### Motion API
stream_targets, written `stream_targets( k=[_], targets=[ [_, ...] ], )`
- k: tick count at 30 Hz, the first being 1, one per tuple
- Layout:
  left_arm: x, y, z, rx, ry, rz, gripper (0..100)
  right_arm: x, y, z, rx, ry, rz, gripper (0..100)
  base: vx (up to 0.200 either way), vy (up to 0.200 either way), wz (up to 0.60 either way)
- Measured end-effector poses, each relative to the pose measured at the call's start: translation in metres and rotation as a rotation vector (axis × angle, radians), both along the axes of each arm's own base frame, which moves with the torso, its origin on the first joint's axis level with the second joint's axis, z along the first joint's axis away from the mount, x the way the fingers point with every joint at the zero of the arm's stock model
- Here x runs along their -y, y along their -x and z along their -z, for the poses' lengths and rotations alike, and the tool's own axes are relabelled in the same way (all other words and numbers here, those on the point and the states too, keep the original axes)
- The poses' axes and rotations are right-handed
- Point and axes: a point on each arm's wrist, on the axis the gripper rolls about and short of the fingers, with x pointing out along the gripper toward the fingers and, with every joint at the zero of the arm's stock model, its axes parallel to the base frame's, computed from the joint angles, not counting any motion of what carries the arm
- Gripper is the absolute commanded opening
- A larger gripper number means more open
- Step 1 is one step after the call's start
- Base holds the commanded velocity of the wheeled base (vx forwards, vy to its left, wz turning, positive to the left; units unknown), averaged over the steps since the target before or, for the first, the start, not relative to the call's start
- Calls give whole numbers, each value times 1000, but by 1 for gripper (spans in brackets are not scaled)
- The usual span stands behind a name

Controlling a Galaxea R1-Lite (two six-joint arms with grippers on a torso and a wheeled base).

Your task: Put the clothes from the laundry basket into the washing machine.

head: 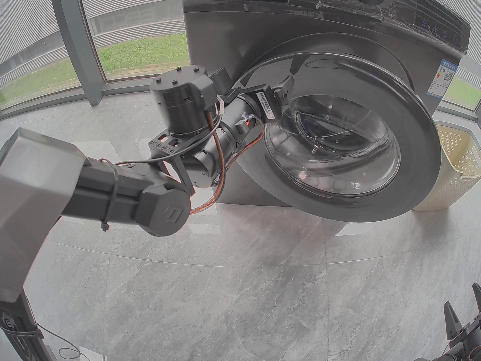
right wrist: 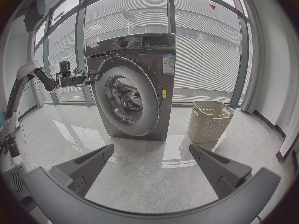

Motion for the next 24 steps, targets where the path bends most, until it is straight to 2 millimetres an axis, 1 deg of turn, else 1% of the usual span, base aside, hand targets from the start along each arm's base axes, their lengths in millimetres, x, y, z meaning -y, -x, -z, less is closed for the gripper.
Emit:
stream_targets(
  k=[7,13,16,19,24],
  targets=[
    [5,-7,3,-3,11,-14,100,0,0,0,0,0,0,100,0,0,0],
    [3,-2,8,-26,-9,-11,100,0,0,0,0,0,0,100,0,0,0],
    [-3,7,13,-58,-38,-7,100,0,0,0,0,0,0,100,0,0,0],
    [-14,23,21,-98,-81,6,100,0,0,0,0,0,0,100,0,0,0],
    [-43,62,34,-165,-165,39,100,0,0,0,0,0,0,100,0,0,0]
  ],
)
